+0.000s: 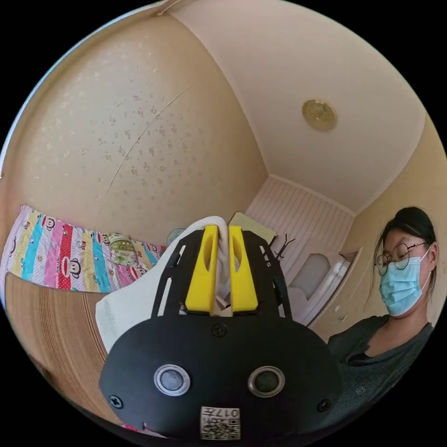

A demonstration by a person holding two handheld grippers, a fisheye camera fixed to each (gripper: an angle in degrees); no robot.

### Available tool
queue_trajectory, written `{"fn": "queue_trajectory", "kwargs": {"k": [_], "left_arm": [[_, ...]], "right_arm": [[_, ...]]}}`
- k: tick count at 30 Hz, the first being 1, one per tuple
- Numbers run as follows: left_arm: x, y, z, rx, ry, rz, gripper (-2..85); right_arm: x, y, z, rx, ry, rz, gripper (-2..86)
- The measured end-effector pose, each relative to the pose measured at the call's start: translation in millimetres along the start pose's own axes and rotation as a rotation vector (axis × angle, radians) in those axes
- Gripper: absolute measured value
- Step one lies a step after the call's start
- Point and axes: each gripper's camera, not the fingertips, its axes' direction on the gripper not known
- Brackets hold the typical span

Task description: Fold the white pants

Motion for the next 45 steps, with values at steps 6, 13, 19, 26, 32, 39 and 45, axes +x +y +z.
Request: {"fn": "queue_trajectory", "kwargs": {"k": [6,13,19,26,32,39,45], "left_arm": [[-54,32,49,-0.461,-0.374,-0.119,14.6],[4,98,72,-0.465,-0.181,0.073,14.4],[76,137,112,-0.557,-0.074,0.299,16.5],[132,143,140,-0.509,-0.271,0.484,20.5],[178,127,153,-0.447,-0.477,0.629,10.8],[151,42,41,-0.099,-0.229,0.39,2.0],[34,-10,-16,0.06,0.149,-0.029,10.4]], "right_arm": [[-44,-33,25,0.007,0.185,-0.169,1.5],[-52,-26,104,-0.045,0.626,-0.209,1.2],[-77,-18,165,0.147,1.072,-0.261,1.1],[-86,-30,248,0.158,1.398,-0.198,1.4],[-94,-29,267,0.209,1.45,-0.17,2.4],[-124,-29,236,0.144,1.46,-0.172,4.6],[-136,0,230,0.213,1.295,-0.111,4.5]]}}
